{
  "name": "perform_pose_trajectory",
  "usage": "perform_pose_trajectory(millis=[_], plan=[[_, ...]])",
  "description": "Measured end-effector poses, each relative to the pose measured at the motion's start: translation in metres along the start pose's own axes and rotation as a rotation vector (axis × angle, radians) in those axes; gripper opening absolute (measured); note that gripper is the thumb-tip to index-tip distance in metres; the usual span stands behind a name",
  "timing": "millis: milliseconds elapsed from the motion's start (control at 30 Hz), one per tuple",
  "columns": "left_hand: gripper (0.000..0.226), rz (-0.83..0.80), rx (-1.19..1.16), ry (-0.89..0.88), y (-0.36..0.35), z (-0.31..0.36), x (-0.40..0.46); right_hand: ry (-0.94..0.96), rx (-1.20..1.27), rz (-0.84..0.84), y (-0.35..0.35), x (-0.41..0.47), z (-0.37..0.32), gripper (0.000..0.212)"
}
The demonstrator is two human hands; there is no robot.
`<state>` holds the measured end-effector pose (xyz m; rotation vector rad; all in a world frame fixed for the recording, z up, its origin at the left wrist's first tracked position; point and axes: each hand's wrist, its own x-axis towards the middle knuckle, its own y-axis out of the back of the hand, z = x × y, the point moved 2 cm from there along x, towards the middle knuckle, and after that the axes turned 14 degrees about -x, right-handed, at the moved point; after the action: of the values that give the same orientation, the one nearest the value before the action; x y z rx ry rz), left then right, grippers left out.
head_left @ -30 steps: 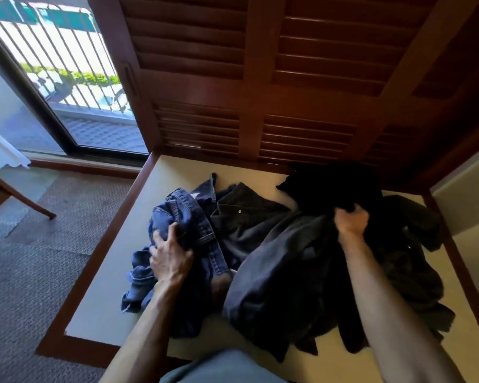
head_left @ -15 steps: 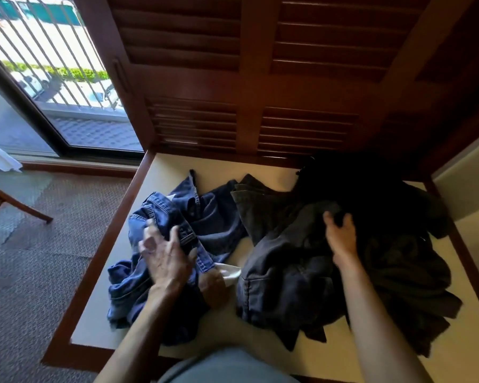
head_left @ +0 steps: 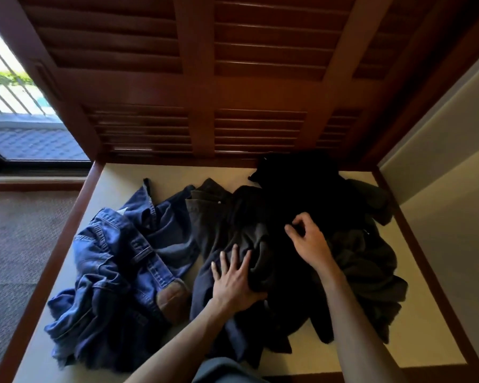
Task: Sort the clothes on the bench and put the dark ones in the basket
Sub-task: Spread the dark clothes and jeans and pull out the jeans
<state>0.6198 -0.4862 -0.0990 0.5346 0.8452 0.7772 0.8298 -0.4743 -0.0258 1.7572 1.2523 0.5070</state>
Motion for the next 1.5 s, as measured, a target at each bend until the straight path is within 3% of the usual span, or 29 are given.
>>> perform_pose_trajectory(millis=[33,133,233,400,633,733,833,900,1000,1100,1167,1233,1300,1367,1500], plan=[[0.12,-0.006,0.007,0.019,-0.001,0.003,0.002,0.033,-0.156,-0.082,-0.003,0.003,0.01,0.016],[0.12,-0.022,0.02,0.088,-0.001,0.01,0.009,0.172,-0.578,-0.358,-0.027,0.009,0.046,0.049],[0.119,-0.022,-0.002,0.157,0.001,0.003,0.014,0.272,-0.734,-0.365,-0.018,0.025,0.079,0.049],[0.116,-0.047,-0.035,0.257,0.005,-0.006,0.017,0.241,-0.619,-0.354,0.024,0.075,0.11,0.052],[0.115,-0.045,-0.072,0.38,0.005,-0.018,0.01,0.002,-0.62,-0.418,0.051,0.157,0.166,0.069],[0.113,-0.005,-0.111,0.441,0.006,-0.029,0.002,-0.093,-0.545,-0.333,0.055,0.181,0.177,0.072],[0.113,0.052,-0.182,0.502,0.01,-0.041,-0.011,-0.253,-0.394,-0.27,0.065,0.207,0.192,0.069],[0.113,0.1,-0.227,0.542,0.013,-0.047,-0.018,-0.25,-0.311,-0.273,0.073,0.222,0.202,0.06],[0.113,0.181,-0.24,0.55,0.018,-0.046,-0.023,-0.21,-0.142,-0.251,0.096,0.208,0.189,0.042],[0.113,0.202,-0.171,0.568,0.019,-0.027,-0.021,-0.246,-0.014,-0.256,0.108,0.147,0.168,0.059],[0.11,0.241,0.003,0.492,0.022,0.001,-0.016,-0.257,-0.048,-0.362,0.09,0.086,0.166,0.085],[0.107,0.297,0.085,0.316,0.018,0.035,-0.007,-0.207,-0.23,-0.371,0.055,0.027,0.169,0.104],[0.118,0.261,0.063,0.194,0.004,0.068,0.005,-0.155,-0.29,-0.234,0.031,-0.006,0.17,0.099],[0.136,0.195,0.029,0.151,-0.019,0.086,0.018,-0.175,-0.165,-0.152,0.028,-0.013,0.168,0.084],[0.15,0.085,0.16,0.146,-0.044,0.066,0.031,-0.208,-0.118,0.067,0.057,0.012,0.154,0.064]])
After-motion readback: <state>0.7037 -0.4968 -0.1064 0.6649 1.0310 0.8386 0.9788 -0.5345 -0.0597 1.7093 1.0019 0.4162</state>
